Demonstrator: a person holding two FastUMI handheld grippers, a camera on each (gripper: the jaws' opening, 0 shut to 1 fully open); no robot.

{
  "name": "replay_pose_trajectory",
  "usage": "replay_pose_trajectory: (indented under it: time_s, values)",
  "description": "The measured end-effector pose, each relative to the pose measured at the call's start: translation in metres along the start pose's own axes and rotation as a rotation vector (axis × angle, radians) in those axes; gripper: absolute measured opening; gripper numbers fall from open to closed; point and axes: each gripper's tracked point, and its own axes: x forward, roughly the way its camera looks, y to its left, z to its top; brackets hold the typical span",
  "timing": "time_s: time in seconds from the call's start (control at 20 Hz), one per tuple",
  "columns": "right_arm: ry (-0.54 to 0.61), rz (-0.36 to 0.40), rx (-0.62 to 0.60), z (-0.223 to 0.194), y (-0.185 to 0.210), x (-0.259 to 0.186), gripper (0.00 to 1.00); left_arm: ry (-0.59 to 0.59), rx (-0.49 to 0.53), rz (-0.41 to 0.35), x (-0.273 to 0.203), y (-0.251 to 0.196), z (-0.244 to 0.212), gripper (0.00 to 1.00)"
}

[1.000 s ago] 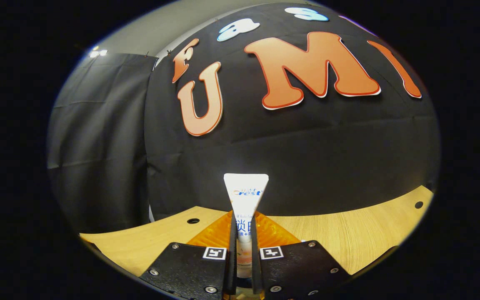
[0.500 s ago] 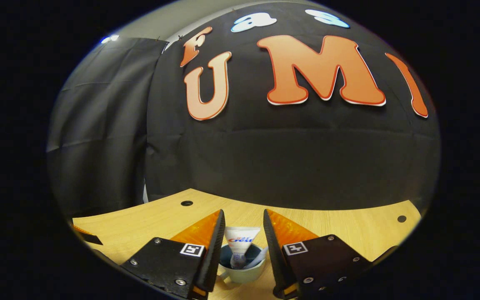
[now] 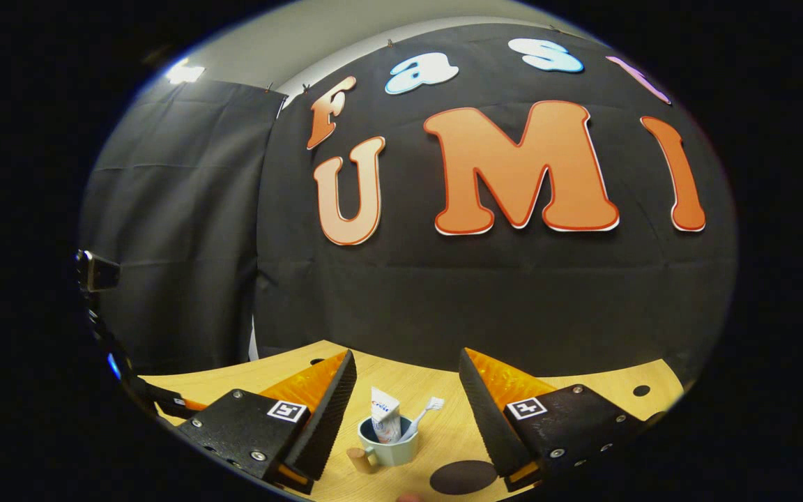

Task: Put the toothbrush and toothpaste on the desktop into the cup, then pick up the cup and place it on the coaster on the desktop.

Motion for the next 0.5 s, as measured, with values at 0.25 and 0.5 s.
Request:
replay_pose_trajectory:
  time_s: [0.25, 0.5]
  values:
    - [-0.017, -0.027, -0.04, 0.019, -0.023, -0.046, 0.93, 0.067, 0.053, -0.022, 0.034, -0.024, 0.013, 0.98]
    - [-0.013, -0.055, -0.073, 0.022, -0.045, -0.088, 0.96, 0.189, 0.113, -0.038, 0.072, -0.045, 0.008, 0.97]
